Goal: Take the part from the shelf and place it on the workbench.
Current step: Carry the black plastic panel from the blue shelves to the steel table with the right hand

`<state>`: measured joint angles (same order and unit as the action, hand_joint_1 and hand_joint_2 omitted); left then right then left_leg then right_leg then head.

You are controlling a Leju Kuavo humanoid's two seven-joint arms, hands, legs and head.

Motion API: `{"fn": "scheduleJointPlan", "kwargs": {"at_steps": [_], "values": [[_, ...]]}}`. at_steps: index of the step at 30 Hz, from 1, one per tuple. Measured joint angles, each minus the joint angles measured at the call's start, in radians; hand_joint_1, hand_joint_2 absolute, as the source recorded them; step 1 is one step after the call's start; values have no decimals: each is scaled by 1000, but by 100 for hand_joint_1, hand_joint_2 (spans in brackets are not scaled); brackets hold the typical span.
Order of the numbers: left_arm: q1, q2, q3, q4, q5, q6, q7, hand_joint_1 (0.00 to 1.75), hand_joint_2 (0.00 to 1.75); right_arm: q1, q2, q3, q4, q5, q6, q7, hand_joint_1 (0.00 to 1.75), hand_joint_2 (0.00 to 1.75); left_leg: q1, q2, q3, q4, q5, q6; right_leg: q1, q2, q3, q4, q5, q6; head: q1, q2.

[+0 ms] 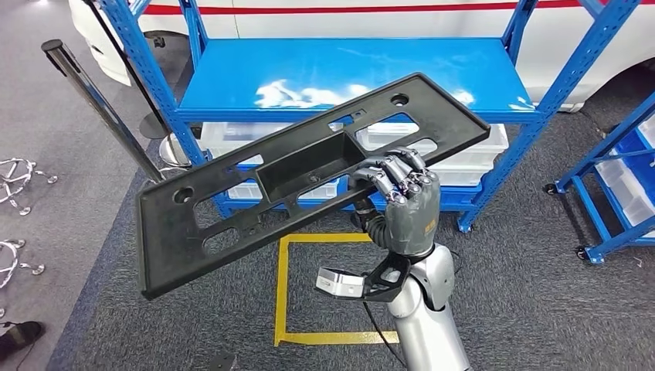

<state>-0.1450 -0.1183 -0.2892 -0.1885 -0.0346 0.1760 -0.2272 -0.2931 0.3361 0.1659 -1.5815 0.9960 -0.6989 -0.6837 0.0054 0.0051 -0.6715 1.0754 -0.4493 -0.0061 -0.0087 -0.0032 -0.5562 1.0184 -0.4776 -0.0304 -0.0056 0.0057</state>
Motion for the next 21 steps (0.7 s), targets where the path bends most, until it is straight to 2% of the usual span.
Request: {"fn": "scheduleJointPlan", "kwargs": {"at_steps": [2, 3, 4, 5, 6, 8, 9, 10, 12, 13, 14, 15, 16, 17, 18, 19, 20, 21], "values": [[4, 0, 0, 0, -7, -2, 4, 0, 175, 2, 0, 0, 0, 4, 0, 0, 175, 175, 1, 0, -39, 123, -85, -6, 3, -2, -17, 2, 13, -8, 0, 0], [5, 0, 0, 0, -10, -2, 4, 0, 175, 4, 0, -1, 0, 7, 0, -1, 175, 175, 2, 0, -55, 181, -113, -7, 4, -2, -27, 4, 19, -10, 0, 0], [6, 0, 0, 0, -11, -2, 5, 0, 175, 7, 0, -1, 1, 11, 0, -1, 175, 175, 2, 0, -56, 213, -120, -8, 5, -2, -38, 6, 25, -10, 0, 0], [6, 0, 0, 0, -14, -2, 5, 0, 175, 9, 0, -2, 1, 16, 0, -2, 175, 175, 2, 0, -38, 209, -111, -7, 6, -2, -48, 9, 32, -10, 0, 0], [4, 0, 0, 0, -16, -3, 5, 0, 175, 10, 0, -3, 0, 21, 0, -3, 175, 175, 2, 0, -2, 167, -88, -4, 7, -1, -58, 12, 37, -9, 0, 0], [-3, 0, 0, 0, -22, -4, 6, 0, 175, 11, 0, -3, -2, 30, 0, -3, 175, 175, -2, -1, 95, 29, -50, 7, 9, 0, -72, 17, 47, -4, 0, 0], [-9, 0, 0, 0, -24, -4, 6, 0, 175, 11, 0, -2, -3, 34, 0, -3, 175, 175, -5, -2, 128, -25, -43, 11, 9, 0, -77, 18, 52, 0, 0, 0], [-13, 0, 0, 0, -25, -4, 7, 0, 175, 11, 0, -1, -4, 38, 0, -3, 175, 175, -8, -3, 146, -57, -42, 15, 8, -1, -80, 18, 58, 5, 0, 0], [-19, 0, 0, 0, -24, -5, 7, 0, 175, 11, 0, 2, -5, 45, 0, -2, 175, 175, -11, -4, 147, -75, -31, 23, 5, -1, -84, 14, 72, 17, 0, 0], [-20, -1, 0, 0, -23, -6, 7, 0, 175, 11, -1, 4, -5, 48, 0, -1, 175, 175, -9, -2, 144, -80, -21, 29, 5, 0, -87, 14, 70, 22, 0, 0], [-22, -2, 0, 0, -21, -7, 7, 0, 175, 11, -1, 6, -5, 51, 0, 0, 175, 175, -6, 0, 140, -86, -11, 36, 4, 1, -93, 26, 54, 26, 0, 0], [-25, -3, 0, 0, -20, -8, 6, 0, 175, 11, -2, 8, -5, 52, 0, 0, 175, 175, -4, 2, 133, -91, -1, 42, 4, 2, -104, 54, 23, 30, 0, 0], [-28, -4, 0, 0, -20, -10, 6, 0, 175, 11, -2, 9, -5, 53, 0, 1, 175, 175, -3, 4, 124, -91, 7, 46, 3, 3, -121, 102, -20, 34, 0, 0], [-30, -5, 0, 0, -20, -10, 5, 0, 175, 12, -3, 10, -5, 53, 0, 1, 175, 175, -4, 4, 112, -90, 15, 49, 2, 3, -142, 165, -64, 38, 0, 0], [-31, -6, 0, 0, -20, -11, 5, 0, 175, 14, -3, 10, -4, 53, 0, 1, 175, 175, -4, 4, 99, -88, 23, 50, 0, 3, -159, 227, -96, 42, 0, 0], [-31, -6, 0, 0, -21, -12, 4, 0, 175, 16, -4, 10, -4, 51, 0, 1, 175, 175, -4, 5, 85, -85, 31, 49, -3, 3, -164, 269, -108, 45, 0, 0], [-31, -6, 0, 0, -21, -12, 3, 0, 175, 19, -4, 10, -4, 48, 0, 1, 175, 175, -4, 5, 71, -81, 39, 47, -6, 3, -154, 280, -98, 48, 0, 0], [-31, -6, 0, 0, -22, -13, 2, 0, 175, 21, -4, 11, -4, 44, 0, 1, 175, 175, -3, 5, 58, -77, 46, 44, -9, 3, -126, 255, -73, 51, 0, 0]]}}
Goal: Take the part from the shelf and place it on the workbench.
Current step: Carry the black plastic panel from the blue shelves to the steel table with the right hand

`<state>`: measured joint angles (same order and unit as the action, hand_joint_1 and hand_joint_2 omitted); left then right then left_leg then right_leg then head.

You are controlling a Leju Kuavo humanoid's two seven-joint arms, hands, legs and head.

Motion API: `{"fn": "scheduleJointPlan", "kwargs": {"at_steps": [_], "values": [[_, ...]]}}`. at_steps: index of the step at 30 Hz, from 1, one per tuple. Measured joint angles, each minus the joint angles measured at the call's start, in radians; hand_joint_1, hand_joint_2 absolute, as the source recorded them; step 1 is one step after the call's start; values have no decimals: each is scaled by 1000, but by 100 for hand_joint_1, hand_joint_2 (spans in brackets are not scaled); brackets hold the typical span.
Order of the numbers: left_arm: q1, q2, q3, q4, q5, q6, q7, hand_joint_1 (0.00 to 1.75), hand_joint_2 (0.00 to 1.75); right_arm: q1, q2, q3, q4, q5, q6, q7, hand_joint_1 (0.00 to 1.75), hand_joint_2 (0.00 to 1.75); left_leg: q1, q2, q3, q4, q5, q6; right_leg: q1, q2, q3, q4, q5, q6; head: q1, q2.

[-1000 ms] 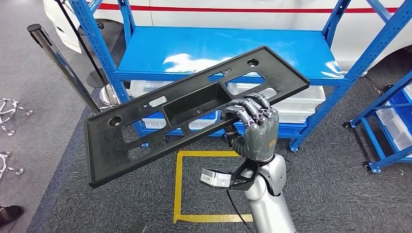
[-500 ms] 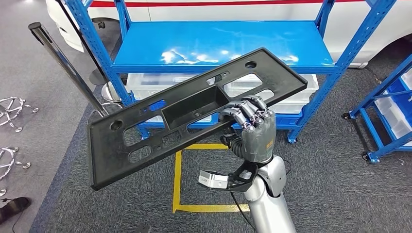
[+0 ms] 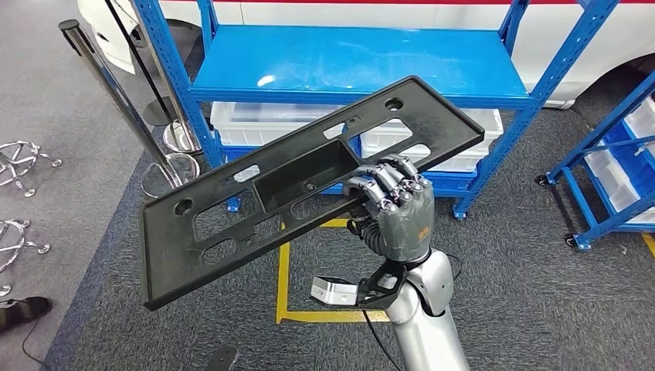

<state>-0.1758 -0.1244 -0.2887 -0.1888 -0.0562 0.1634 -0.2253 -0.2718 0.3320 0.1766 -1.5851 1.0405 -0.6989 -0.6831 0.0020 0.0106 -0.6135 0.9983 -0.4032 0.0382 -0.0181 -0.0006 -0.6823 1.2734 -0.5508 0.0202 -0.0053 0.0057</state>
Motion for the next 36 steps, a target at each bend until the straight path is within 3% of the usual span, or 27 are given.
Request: {"fn": "scheduleJointPlan", "kwargs": {"at_steps": [1, 3, 5, 7, 8, 10, 12, 13, 14, 15, 16, 17, 19, 20, 22, 23, 24, 25, 27, 28, 29, 30, 32, 34, 36], "values": [[0, 0, 0, 0, -1, 0, -1, 0, 175, 2, 0, 1, 0, -4, 0, 0, 175, 175, 0, 0, -13, 6, 7, -4, -3, 0, 44, -54, 26, 1, 0, 0], [1, 0, 1, 0, -4, 1, -3, 0, 175, 3, 0, 4, 0, -13, 0, -2, 175, 175, 0, -1, -35, 17, 18, -14, -2, 1, 128, -176, 38, -3, 0, 0], [2, 1, 2, 0, -10, 3, -2, 0, 175, 6, 0, 6, -1, -24, 0, -4, 175, 175, 0, -1, -45, 23, 31, -27, 5, 3, 157, -233, 28, -13, -1, 0], [4, 4, 2, 0, -17, 6, 2, 0, 175, 11, 0, 7, -3, -38, 0, -4, 175, 175, 4, -2, -48, 25, 40, -39, 8, 2, 147, -237, 40, -28, 0, 0], [7, 7, 2, 0, -21, 8, 4, 0, 175, 13, 0, 8, -4, -45, 0, -4, 175, 175, 7, -3, -55, 34, 29, -44, 8, 0, 140, -239, 51, -36, -1, 0], [13, 13, 4, 0, -27, 11, 8, 0, 175, 17, 0, 11, -5, -54, 0, -4, 175, 175, 10, -5, -79, 96, -44, -52, 4, -3, 118, -245, 75, -53, -1, 0], [18, 16, 6, 0, -32, 11, 11, 0, 175, 23, 0, 12, -6, -60, 0, -5, 175, 175, 10, -5, -107, 217, -141, -57, 6, -3, 90, -244, 99, -59, -2, 0], [20, 18, 7, 0, -35, 11, 14, 0, 175, 27, -1, 12, -6, -63, 0, -5, 175, 175, 11, -5, -113, 273, -165, -59, 7, -4, 74, -244, 111, -59, -2, 0], [22, 20, 7, 0, -38, 10, 16, 0, 175, 32, -2, 12, -6, -66, 0, -5, 175, 175, 11, -5, -108, 308, -168, -59, 8, -5, 58, -243, 122, -58, -2, 0], [23, 20, 8, 0, -40, 10, 18, 0, 175, 35, -3, 12, -6, -67, 0, -5, 175, 175, 10, -5, -88, 310, -148, -59, 9, -5, 42, -242, 134, -57, -2, 0], [24, 21, 8, 0, -41, 9, 19, 0, 175, 37, -4, 12, -7, -67, 0, -5, 175, 175, 10, -5, -52, 279, -120, -57, 9, -5, 26, -240, 146, -55, -2, 0], [24, 21, 8, -1, -42, 8, 20, 0, 175, 37, -4, 12, -10, -66, 0, -5, 175, 175, 10, -6, -1, 221, -101, -54, 9, -5, 13, -239, 157, -52, -3, 0], [20, 22, 8, -3, -45, 7, 19, 0, 175, 38, -4, 12, -18, -63, 0, -4, 175, 175, 6, -7, 107, 72, -112, -46, 11, -5, -5, -236, 179, -43, -2, 0], [18, 21, 8, -4, -47, 6, 18, 0, 175, 39, -4, 12, -21, -61, 0, -4, 175, 175, 3, -8, 138, 22, -126, -42, 11, -6, -8, -238, 189, -37, -2, 0], [15, 19, 8, -6, -50, 2, 14, 0, 175, 39, -4, 13, -24, -57, 0, -4, 175, 175, 1, -9, 145, -8, -126, -31, 10, -8, -10, -244, 209, -25, -2, 0], [14, 18, 8, -6, -50, 0, 13, 0, 175, 39, -5, 13, -24, -57, 0, -4, 175, 175, 2, -7, 139, -10, -114, -24, 9, -6, -14, -242, 205, -19, -2, 0], [12, 17, 8, -7, -51, -2, 12, 0, 175, 39, -5, 14, -24, -59, 0, -4, 175, 175, 3, -5, 129, -12, -101, -14, 8, -4, -21, -226, 181, -15, -2, 0], [9, 16, 8, -7, -51, -3, 10, 0, 175, 39, -6, 14, -24, -61, 0, -3, 175, 175, 5, -2, 117, -14, -86, -5, 8, -2, -32, -193, 138, -11, -2, 0], [5, 16, 9, -8, -52, -3, 8, 0, 175, 39, -7, 14, -24, -66, 0, -3, 175, 175, 1, 0, 84, -11, -60, 6, 5, 0, -58, -77, 31, -6, -2, 0], [4, 15, 9, -9, -52, -4, 7, 0, 175, 39, -7, 14, -24, -67, 0, -3, 175, 175, -1, 0, 65, -9, -47, 6, 5, 0, -66, -17, 2, -5, -2, 0], [3, 15, 9, -9, -53, -3, 6, 0, 175, 39, -7, 15, -24, -67, 0, -3, 175, 175, -3, 1, 46, -7, -34, 6, 5, 0, -64, 27, -3, -4, -2, 0], [3, 15, 9, -9, -53, -3, 5, 0, 175, 39, -7, 15, -23, -66, 0, -3, 175, 175, -4, 1, 27, -4, -22, 5, 5, 0, -50, 43, 16, -6, -2, 0], [2, 15, 10, -9, -54, -2, 4, 0, 175, 38, -7, 17, -21, -63, 0, -2, 175, 175, -7, 1, -10, 4, 1, 2, 6, 0, 26, -20, 66, -13, -2, 0], [2, 15, 11, -9, -57, 0, 5, 0, 175, 36, -7, 22, -20, -57, 0, 0, 175, 175, -9, 0, -36, 13, 21, -5, 13, -1, 134, -161, 49, -25, -2, 0], [2, 14, 12, -10, -59, 1, 7, 0, 175, 34, -7, 27, -20, -49, 0, 2, 175, 175, -8, -1, -45, 13, 40, -16, 22, -1, 185, -247, 17, -35, -2, 0]]}}
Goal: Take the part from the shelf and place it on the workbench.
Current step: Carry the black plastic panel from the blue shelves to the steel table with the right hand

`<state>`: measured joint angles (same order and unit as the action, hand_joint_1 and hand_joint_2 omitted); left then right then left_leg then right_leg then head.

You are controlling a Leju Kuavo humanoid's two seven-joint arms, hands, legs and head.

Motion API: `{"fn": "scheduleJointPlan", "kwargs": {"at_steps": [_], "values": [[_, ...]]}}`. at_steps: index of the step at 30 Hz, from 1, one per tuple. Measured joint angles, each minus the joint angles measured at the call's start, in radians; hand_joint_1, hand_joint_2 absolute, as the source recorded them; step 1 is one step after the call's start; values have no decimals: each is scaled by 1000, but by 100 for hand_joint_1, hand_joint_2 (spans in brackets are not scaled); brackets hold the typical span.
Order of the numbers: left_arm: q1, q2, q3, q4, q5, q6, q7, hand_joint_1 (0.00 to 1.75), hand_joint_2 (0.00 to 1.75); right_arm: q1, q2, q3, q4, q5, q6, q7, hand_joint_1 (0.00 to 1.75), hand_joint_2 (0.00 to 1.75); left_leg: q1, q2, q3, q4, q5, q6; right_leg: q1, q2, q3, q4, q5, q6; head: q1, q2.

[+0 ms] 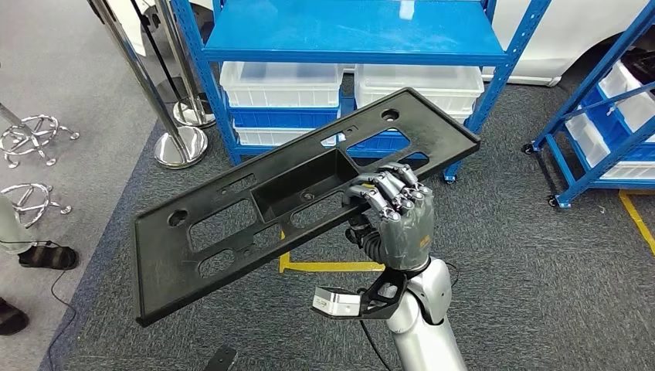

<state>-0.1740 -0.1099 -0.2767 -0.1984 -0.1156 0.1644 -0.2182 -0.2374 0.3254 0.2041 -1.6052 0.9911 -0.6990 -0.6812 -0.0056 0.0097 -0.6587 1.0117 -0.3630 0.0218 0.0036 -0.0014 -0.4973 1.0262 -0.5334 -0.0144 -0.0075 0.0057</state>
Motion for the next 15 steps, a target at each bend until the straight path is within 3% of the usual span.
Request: {"fn": "scheduleJointPlan", "kwargs": {"at_steps": [2, 3, 5, 7, 8, 9, 10, 11, 12, 14, 15], "values": [[-1, 0, 1, 0, -2, 0, 3, 0, 175, -1, 0, 2, 1, 3, 0, 3, 175, 175, 3, -1, -5, -2, 14, -11, 0, -2, -11, -11, 15, -10, 0, 0], [-1, 0, 2, 0, -2, 0, 4, 0, 175, -1, 0, 2, 2, 3, 0, 5, 175, 175, 5, -2, -13, 6, 1, -17, -2, -4, -20, -13, 28, -15, 0, 0], [0, 1, 4, 0, -3, 0, 6, 0, 175, -2, 1, 4, 4, 3, 0, 7, 175, 175, 8, -5, -40, 75, -84, -27, -6, -8, -44, -16, 55, -26, 0, 0], [0, 1, 4, 0, -3, 0, 6, 0, 175, -2, 2, 6, 5, 3, 0, 7, 175, 175, 11, -6, -66, 194, -180, -35, -6, -9, -77, -15, 82, -30, -1, 0], [0, 1, 4, 0, -4, 0, 7, 0, 175, -3, 1, 7, 6, 4, 0, 7, 175, 175, 13, -6, -69, 244, -194, -38, -6, -10, -96, -13, 95, -30, -1, 0], [0, 1, 4, 0, -5, 0, 7, 0, 175, -3, 1, 8, 7, 5, 0, 8, 175, 175, 14, -6, -59, 270, -182, -40, -6, -10, -117, -10, 109, -28, -1, 0], [0, 1, 4, 0, -7, 0, 7, 0, 175, -3, 1, 8, 7, 7, 0, 10, 175, 175, 16, -6, -34, 266, -154, -42, -7, -11, -139, -6, 123, -26, -1, 0], [-1, 1, 4, 0, -10, -1, 6, 0, 175, -3, 1, 8, 7, 10, 0, 12, 175, 175, 18, -6, 8, 230, -129, -42, -8, -10, -160, -1, 136, -23, -1, 0], [-2, 1, 4, -2, -14, -1, 6, 0, 175, -3, 2, 8, 7, 14, 0, 16, 175, 175, 19, -6, 65, 166, -125, -42, -8, -10, -179, 5, 147, -18, -2, 0], [-6, 0, 4, -6, -19, 0, 3, 0, 175, -4, 2, 9, 8, 17, 0, 22, 175, 175, 15, -9, 155, 38, -153, -33, -7, -11, -200, 11, 169, -7, -1, 0], [-8, 0, 5, -8, -21, 3, 2, 0, 175, -4, 2, 10, 8, 17, 0, 23, 175, 175, 11, -11, 174, 2, -167, -26, -8, -12, -204, 10, 179, -1, 0, 0]]}}
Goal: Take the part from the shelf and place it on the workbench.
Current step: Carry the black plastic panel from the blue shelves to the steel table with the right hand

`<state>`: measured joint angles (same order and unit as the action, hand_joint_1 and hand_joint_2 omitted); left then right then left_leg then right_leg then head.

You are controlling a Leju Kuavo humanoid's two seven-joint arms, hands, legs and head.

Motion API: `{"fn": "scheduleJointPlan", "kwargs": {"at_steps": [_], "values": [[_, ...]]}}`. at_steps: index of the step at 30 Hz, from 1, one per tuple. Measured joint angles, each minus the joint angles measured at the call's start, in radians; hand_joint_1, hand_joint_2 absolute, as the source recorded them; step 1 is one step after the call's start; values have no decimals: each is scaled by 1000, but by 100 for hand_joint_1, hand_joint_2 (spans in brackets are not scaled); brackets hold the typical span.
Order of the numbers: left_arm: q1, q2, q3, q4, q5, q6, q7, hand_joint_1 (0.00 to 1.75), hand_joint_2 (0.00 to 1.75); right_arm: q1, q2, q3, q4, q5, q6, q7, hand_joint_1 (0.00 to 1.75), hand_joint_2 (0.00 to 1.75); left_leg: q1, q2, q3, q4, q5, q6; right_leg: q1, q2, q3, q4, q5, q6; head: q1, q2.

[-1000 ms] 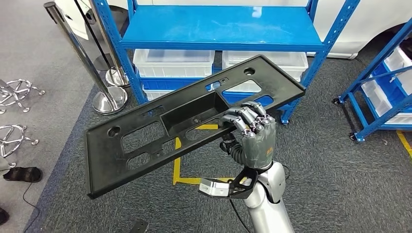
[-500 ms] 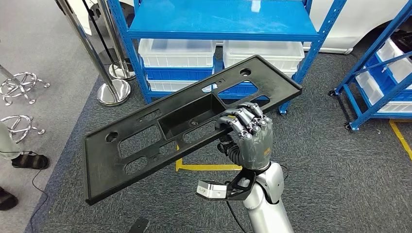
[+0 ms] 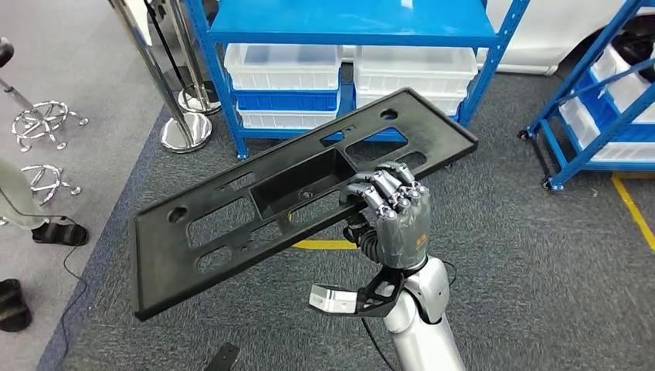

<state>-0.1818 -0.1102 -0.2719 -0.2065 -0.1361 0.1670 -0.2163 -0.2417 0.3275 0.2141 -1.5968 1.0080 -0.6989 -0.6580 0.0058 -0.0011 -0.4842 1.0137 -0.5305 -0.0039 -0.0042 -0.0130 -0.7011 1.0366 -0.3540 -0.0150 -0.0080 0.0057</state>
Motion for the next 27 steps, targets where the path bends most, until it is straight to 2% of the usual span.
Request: {"fn": "scheduleJointPlan", "kwargs": {"at_steps": [2, 3, 4, 5, 6, 7, 8, 9, 10, 11, 12, 14, 15, 16, 17, 18, 19, 20, 22, 23, 24, 25, 26, 27], "values": [[0, 0, 1, -1, 0, 5, -1, 0, 175, -1, 0, 3, 2, 1, 0, 2, 175, 175, -1, 1, -9, -12, 14, 17, -2, 0, -3, -5, 17, 12, 1, 0], [0, 0, 2, -1, 1, 8, -1, 0, 175, -1, -1, 5, 2, 4, 0, 5, 175, 175, 0, 3, -17, -13, 25, 25, -3, 2, -9, 1, 5, 17, 1, 0], [0, 0, 4, -1, 4, 10, -1, 0, 175, -2, -1, 6, 2, 10, 0, 9, 175, 175, 1, 5, -27, -16, 39, 35, -4, 5, -19, 23, -28, 21, 1, 0], [-1, 0, 7, -1, 6, 11, -2, 0, 175, -2, -1, 7, 2, 16, 0, 14, 175, 175, 1, 7, -40, -16, 53, 43, -7, 7, -32, 65, -79, 24, 1, 0], [-1, 0, 11, -1, 8, 10, -2, 0, 175, -2, -1, 8, 2, 21, 0, 17, 175, 175, 0, 8, -55, -16, 66, 48, -8, 8, -46, 122, -137, 27, 1, 0], [-1, 0, 15, -1, 8, 8, -3, 0, 175, -2, -1, 8, 3, 24, 0, 19, 175, 175, -2, 8, -71, -16, 78, 51, -8, 9, -57, 186, -181, 29, 1, 0], [1, 0, 18, -1, 6, 7, -3, 0, 175, -2, -2, 8, 3, 23, 0, 20, 175, 175, -4, 9, -87, -15, 91, 52, -9, 9, -61, 241, -201, 31, 1, 0], [4, -1, 21, -1, 4, 5, -3, 0, 175, -2, -2, 8, 4, 23, 0, 20, 175, 175, -5, 9, -105, -13, 103, 51, -9, 9, -53, 273, -195, 32, 1, 0], [7, -3, 24, -1, 2, 3, -3, 0, 175, -2, -2, 8, 4, 25, 0, 21, 175, 175, -6, 9, -123, -12, 115, 50, -9, 9, -31, 274, -171, 30, 1, 0], [9, -5, 25, -1, -1, 1, -3, 0, 175, -2, -2, 8, 5, 29, 0, 21, 175, 175, -8, 9, -140, -9, 127, 48, -8, 9, 8, 245, -146, 27, 1, 0], [11, -9, 27, -2, -4, -1, -3, 0, 175, -2, -2, 8, 5, 33, 0, 22, 175, 175, -9, 9, -155, -6, 138, 46, -6, 9, 64, 187, -135, 21, 1, 0], [14, -18, 27, -2, -12, -6, -4, 0, 175, -2, -1, 8, 4, 37, 0, 21, 175, 175, -11, 9, -173, -1, 155, 38, 0, 9, 173, 46, -162, 8, 0, 0], [15, -22, 27, -2, -16, -7, -4, 0, 175, -2, -1, 9, 3, 35, 0, 21, 175, 175, -10, 9, -177, 0, 165, 32, 5, 9, 204, -1, -179, 3, 0, 0], [16, -25, 27, -2, -18, -8, -4, 0, 175, -2, -1, 9, 3, 32, 0, 20, 175, 175, -9, 10, -179, -2, 174, 26, 9, 10, 214, -26, -186, 0, 0, 0], [16, -27, 27, -2, -21, -8, -3, 0, 175, -1, -1, 9, 4, 30, 0, 20, 175, 175, -7, 11, -182, -4, 183, 20, 7, 10, 210, -32, -179, -5, 0, 0], [17, -29, 27, -2, -23, -8, -3, 0, 175, -2, -1, 9, 4, 29, 0, 20, 175, 175, -5, 10, -187, -1, 179, 14, 6, 9, 203, -35, -166, -10, 0, 0], [18, -29, 27, -2, -24, -7, -2, 0, 175, -2, -1, 9, 5, 29, 0, 20, 175, 175, -4, 9, -195, 15, 155, 9, 3, 7, 194, -39, -153, -16, 0, 0], [18, -30, 28, -2, -25, -7, 0, 0, 175, -2, -1, 9, 5, 28, 0, 20, 175, 175, -3, 7, -207, 50, 112, 4, 0, 5, 183, -42, -139, -22, 0, 0], [18, -29, 29, -2, -25, -7, 2, 0, 175, -2, 0, 9, 8, 28, 0, 21, 175, 175, 1, 6, -232, 166, 7, -5, 2, 3, 152, -41, -114, -28, 0, 0], [18, -29, 30, -2, -26, -6, 3, 0, 175, -2, 0, 9, 10, 29, 0, 21, 175, 175, 4, 6, -239, 224, -20, -9, 3, 2, 135, -40, -101, -29, 0, 0], [18, -28, 31, -2, -26, -6, 3, 0, 175, -2, 0, 9, 12, 30, 0, 21, 175, 175, 6, 6, -236, 262, -21, -13, 3, 1, 116, -38, -88, -27, 0, 0], [18, -27, 32, -2, -27, -6, 3, 0, 175, -2, 0, 9, 13, 31, 0, 22, 175, 175, 8, 6, -221, 274, -1, -16, 2, 0, 97, -35, -75, -25, 0, 0], [17, -26, 33, -2, -28, -6, 3, 0, 175, -2, 0, 9, 13, 31, 0, 22, 175, 175, 10, 6, -192, 255, 29, -17, 1, 0, 77, -31, -63, -22, 0, 0], [17, -25, 34, -2, -29, -7, 3, 0, 175, -2, 0, 9, 13, 31, 0, 22, 175, 175, 11, 6, -146, 207, 50, -18, -1, 1, 59, -26, -52, -19, 0, 0]]}}
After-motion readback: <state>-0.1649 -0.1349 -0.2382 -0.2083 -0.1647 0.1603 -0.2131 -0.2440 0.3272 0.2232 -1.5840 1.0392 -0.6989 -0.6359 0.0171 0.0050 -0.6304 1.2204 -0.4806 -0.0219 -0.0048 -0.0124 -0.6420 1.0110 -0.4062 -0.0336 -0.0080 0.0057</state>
